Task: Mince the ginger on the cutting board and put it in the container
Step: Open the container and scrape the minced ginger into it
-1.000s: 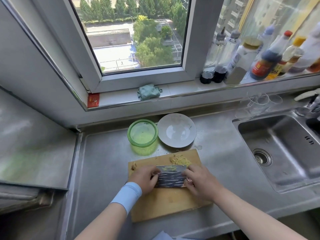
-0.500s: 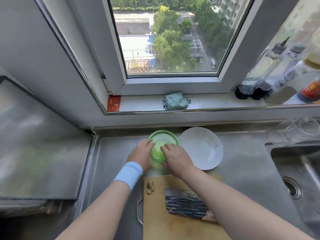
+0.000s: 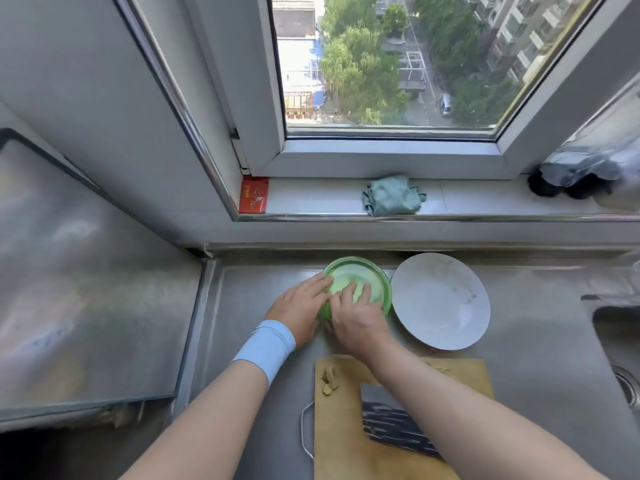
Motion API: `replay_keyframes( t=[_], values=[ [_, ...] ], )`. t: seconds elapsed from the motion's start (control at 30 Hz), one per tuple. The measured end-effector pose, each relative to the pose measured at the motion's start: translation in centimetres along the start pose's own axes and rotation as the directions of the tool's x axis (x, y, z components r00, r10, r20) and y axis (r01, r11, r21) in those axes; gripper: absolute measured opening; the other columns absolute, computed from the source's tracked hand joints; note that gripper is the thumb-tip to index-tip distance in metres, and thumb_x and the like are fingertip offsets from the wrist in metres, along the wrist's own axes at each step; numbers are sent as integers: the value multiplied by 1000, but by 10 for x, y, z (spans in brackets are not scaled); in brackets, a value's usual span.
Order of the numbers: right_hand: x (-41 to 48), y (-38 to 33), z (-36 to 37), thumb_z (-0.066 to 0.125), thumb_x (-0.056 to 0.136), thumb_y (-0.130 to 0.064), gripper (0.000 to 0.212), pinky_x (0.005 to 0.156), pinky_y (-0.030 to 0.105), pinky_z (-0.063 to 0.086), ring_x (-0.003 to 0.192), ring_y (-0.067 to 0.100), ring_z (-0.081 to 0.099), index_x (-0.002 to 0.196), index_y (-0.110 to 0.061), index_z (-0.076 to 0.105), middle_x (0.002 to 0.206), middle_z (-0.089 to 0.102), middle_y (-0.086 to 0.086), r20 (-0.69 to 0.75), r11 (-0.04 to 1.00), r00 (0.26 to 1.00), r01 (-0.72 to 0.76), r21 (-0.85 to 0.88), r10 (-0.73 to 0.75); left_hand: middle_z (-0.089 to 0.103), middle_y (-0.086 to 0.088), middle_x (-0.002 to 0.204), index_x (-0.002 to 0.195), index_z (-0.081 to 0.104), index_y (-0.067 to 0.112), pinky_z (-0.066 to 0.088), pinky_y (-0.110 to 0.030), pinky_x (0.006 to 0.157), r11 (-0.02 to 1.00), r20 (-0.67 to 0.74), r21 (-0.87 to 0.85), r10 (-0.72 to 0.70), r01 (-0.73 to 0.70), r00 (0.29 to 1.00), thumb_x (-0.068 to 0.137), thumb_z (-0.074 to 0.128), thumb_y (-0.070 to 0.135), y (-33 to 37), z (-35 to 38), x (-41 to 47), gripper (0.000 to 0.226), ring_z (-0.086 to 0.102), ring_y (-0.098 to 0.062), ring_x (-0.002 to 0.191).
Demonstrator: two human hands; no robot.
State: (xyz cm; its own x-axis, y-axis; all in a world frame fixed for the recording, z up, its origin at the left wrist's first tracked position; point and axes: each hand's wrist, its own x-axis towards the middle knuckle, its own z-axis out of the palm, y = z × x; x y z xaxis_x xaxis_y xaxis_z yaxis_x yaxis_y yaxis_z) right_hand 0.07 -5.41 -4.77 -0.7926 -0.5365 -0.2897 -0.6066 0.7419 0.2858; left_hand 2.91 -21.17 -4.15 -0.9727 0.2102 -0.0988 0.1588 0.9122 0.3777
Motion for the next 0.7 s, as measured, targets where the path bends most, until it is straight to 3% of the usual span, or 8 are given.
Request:
replay_keyframes(
  t=[0.07, 0.13, 0.2, 0.3, 0.37, 0.43, 0.6, 0.7],
  values=[
    [-2, 0, 4, 57, 82, -42, 47, 47, 50, 57, 89, 54, 68, 107, -5, 72, 110, 69, 28, -15, 999, 999, 40, -19, -40, 36, 0, 157, 132, 58, 11, 26, -31, 117, 998, -5, 19, 58, -58, 998, 86, 63, 5, 0, -2, 2, 46, 30, -18, 147],
    [-5, 2, 10, 52, 82, -33, 45, 50, 56, 57, 92, 56, 67, 108, -4, 74, 114, 67, 33, -15, 996, 996, 82, -17, -83, 59, -4, 138, 104, 70, 10, 56, -38, 93, 995, -11, 27, 98, -98, 995, 68, 81, 2, -4, 2, 2, 38, 54, -20, 130],
    [-7, 3, 15, 43, 86, -31, 49, 51, 58, 57, 95, 58, 65, 111, -4, 74, 116, 65, 35, -3, 993, 993, 118, 22, -118, 68, -2, 124, 94, 72, 13, 61, -35, 72, 995, -81, -27, 96, -99, 992, 56, 87, -1, -7, 10, 1, 43, 64, -20, 117],
    [-6, 4, 16, 14, 102, -34, 67, 52, 58, 56, 95, 58, 65, 114, -2, 72, 116, 64, 35, -41, 981, 991, 131, 143, -126, 64, 0, 131, 105, 70, 14, 60, -33, 80, 993, -120, -85, 71, -82, 990, 61, 83, -3, -4, 14, -4, 49, 58, -17, 125],
    [-8, 3, 15, 14, 102, -38, 69, 53, 58, 56, 96, 58, 65, 115, -2, 72, 117, 64, 35, -59, 975, 991, 128, 180, -119, 52, 4, 146, 122, 64, 16, 48, -30, 102, 992, -98, -112, 47, -58, 994, 71, 73, 0, -2, 12, -5, 53, 42, -12, 139],
    [-11, 4, 14, 21, 98, -42, 66, 55, 58, 57, 98, 57, 65, 116, -2, 71, 119, 64, 34, -82, 973, 989, 138, 188, -124, 42, 9, 152, 132, 58, 18, 31, -24, 114, 984, -101, -178, -3, -15, 995, 80, 58, 0, -2, 11, -7, 55, 29, -8, 145],
    [-16, 8, 10, 24, 99, -44, 63, 56, 51, 60, 100, 50, 67, 123, -2, 65, 122, 64, 31, -173, 970, 977, 157, 188, -124, 35, 2, 156, 138, 53, 17, 24, -23, 118, 933, -175, -354, -140, 70, 975, 79, 48, -7, 13, 11, -9, 64, 27, -12, 145],
    [-17, 13, 8, 28, 98, -37, 52, 56, 46, 61, 101, 45, 69, 128, -2, 51, 122, 65, 29, -249, 969, 965, 138, 205, -84, 36, 0, 154, 147, 39, 23, 19, -14, 112, 842, -120, -488, -324, 228, 938, 81, 51, -5, 26, 9, -9, 72, 32, -17, 142]
  ],
)
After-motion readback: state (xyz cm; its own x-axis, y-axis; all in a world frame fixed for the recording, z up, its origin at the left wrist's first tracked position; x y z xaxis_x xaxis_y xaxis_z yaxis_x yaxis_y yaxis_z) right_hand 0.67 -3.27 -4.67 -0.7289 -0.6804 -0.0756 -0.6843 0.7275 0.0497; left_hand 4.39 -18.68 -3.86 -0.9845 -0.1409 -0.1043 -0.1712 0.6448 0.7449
